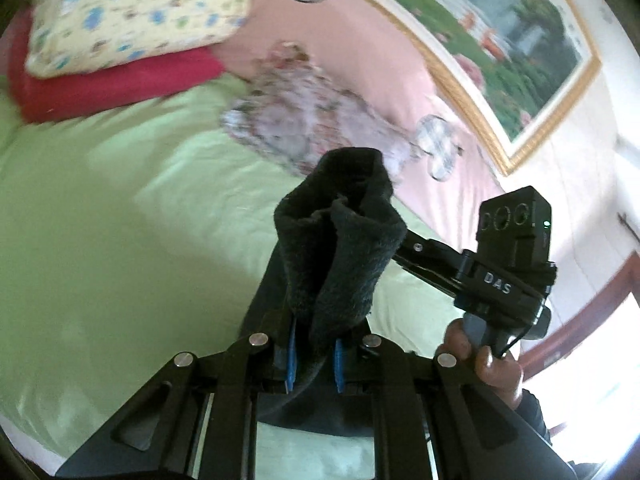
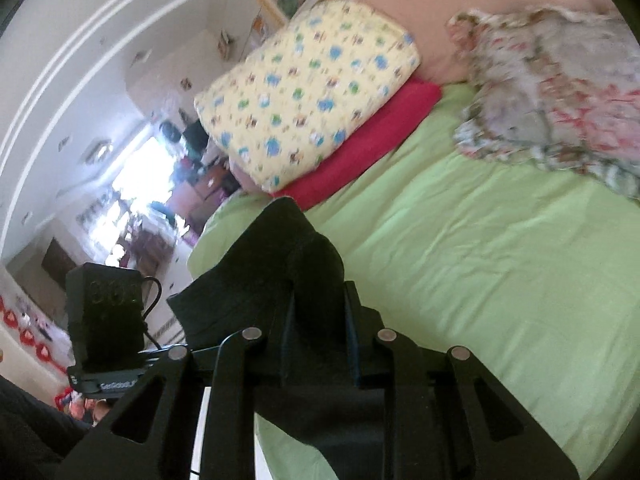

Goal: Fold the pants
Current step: 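Lift the folded end with the left tool and fold it over the pants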

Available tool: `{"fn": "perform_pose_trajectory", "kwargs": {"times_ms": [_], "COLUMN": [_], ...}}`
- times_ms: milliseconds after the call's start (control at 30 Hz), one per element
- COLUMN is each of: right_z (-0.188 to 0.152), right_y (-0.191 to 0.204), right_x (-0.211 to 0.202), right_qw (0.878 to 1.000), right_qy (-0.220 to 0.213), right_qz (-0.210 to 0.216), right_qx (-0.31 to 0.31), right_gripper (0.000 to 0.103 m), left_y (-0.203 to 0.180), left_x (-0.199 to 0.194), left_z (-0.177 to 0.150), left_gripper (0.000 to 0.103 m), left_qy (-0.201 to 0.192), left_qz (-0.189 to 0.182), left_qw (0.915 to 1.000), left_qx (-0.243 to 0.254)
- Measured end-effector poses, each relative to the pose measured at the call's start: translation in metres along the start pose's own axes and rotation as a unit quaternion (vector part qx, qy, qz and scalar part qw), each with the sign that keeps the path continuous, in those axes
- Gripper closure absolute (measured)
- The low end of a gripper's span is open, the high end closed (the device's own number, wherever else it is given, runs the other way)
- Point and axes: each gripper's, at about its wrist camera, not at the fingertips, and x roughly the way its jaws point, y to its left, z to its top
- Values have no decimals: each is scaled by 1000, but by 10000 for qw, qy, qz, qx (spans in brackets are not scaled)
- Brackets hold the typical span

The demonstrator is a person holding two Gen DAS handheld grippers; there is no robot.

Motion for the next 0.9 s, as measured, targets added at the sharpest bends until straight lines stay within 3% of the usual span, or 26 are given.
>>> {"fn": "perform_pose_trajectory", "kwargs": {"times_ms": [267, 533, 900], "right_z": [-27, -65, -115], "right_y": [-23, -51, -85], "right_x": [-71, -129, -181], "right_qw": [9977, 9919, 9830], "right_qy": [-578, -1038, -1398], "right_qz": [-74, -216, -407], "right_qx": [331, 692, 1122], "right_gripper": [80, 80, 80], "left_y": [-74, -127, -165], "left_x": [18, 44, 84], "left_z": [-25, -57, -89], "left_gripper": [90, 90, 90], "left_qy": [264, 721, 1218], "left_qz": [-144, -399, -413], "left_qw": [9965, 9892, 9788], "left_qx": [778, 1210, 1596]}}
